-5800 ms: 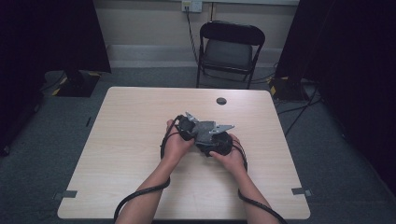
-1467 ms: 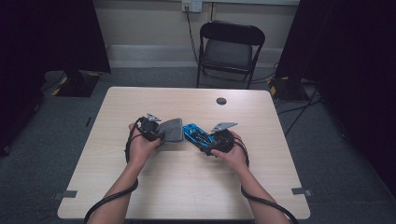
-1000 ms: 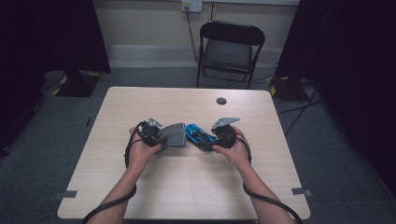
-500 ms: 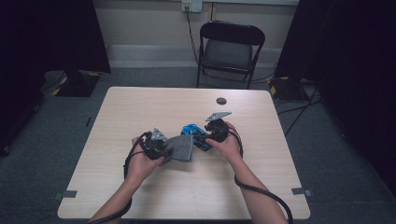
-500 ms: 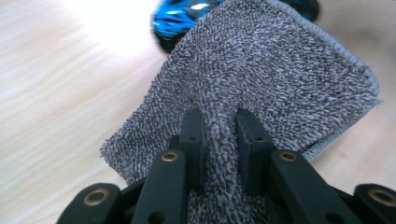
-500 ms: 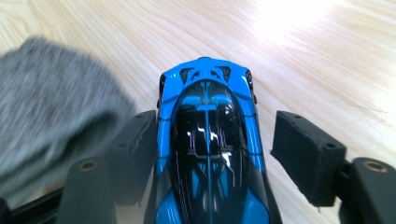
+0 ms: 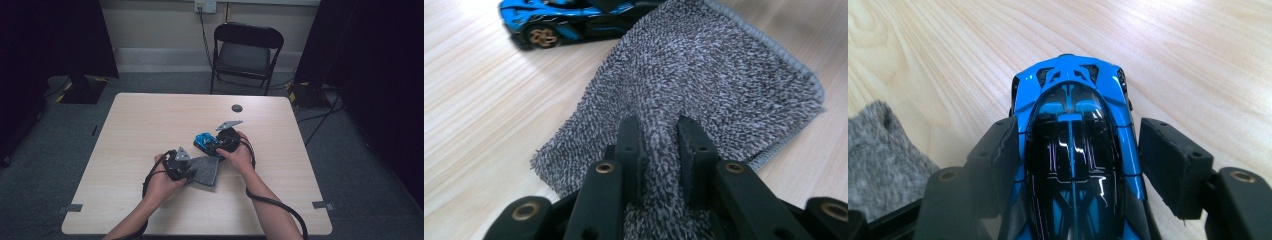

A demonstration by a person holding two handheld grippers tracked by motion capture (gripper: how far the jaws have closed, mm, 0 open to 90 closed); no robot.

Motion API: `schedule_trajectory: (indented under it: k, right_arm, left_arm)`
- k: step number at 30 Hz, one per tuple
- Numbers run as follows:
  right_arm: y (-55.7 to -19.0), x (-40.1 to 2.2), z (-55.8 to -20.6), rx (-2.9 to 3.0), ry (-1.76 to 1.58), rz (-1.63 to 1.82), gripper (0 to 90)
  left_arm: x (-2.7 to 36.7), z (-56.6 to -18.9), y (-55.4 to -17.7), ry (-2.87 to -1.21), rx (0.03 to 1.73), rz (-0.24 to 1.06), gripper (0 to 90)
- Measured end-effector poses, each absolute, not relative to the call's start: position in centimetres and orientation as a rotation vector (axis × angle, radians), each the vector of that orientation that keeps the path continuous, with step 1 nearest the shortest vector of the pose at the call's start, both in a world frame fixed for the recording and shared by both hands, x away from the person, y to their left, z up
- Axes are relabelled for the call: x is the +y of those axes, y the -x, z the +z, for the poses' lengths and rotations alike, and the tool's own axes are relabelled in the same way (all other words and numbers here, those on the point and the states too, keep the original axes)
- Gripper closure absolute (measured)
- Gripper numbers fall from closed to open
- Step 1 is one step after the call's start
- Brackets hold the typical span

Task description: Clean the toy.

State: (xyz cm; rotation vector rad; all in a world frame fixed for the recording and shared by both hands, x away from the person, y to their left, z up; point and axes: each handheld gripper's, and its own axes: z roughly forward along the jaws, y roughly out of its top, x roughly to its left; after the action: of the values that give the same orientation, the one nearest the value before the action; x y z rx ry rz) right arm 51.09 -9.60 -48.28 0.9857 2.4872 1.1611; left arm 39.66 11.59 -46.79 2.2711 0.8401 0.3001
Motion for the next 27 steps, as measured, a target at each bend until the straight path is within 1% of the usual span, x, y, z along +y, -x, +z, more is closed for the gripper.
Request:
schedule_trajectory:
  k: [7,21,23,25,27]
  right_arm:
    - [-51.0,-9.9,-48.5,2.474,-1.022,1.192,33.4]
    - [-50.5,-9.3,-48.0,2.459,-0.855,1.114,35.0]
    - [-50.4,-9.2,-47.9,2.458,-0.82,1.109,40.2]
    - [-50.2,-9.0,-47.9,2.468,-0.78,1.105,42.3]
    - [-50.2,-8.9,-47.9,2.47,-0.795,1.098,41.6]
  left_arm:
    - [10.3,-47.0,-39.9,-2.293,0.827,0.309,73.8]
    - [10.3,-47.1,-39.9,-2.283,0.835,0.309,73.8]
    - [10.3,-47.1,-39.9,-2.282,0.835,0.309,73.8]
    - [10.3,-47.1,-39.9,-2.281,0.839,0.308,73.8]
    - [10.2,-47.1,-40.0,-2.287,0.835,0.31,73.8]
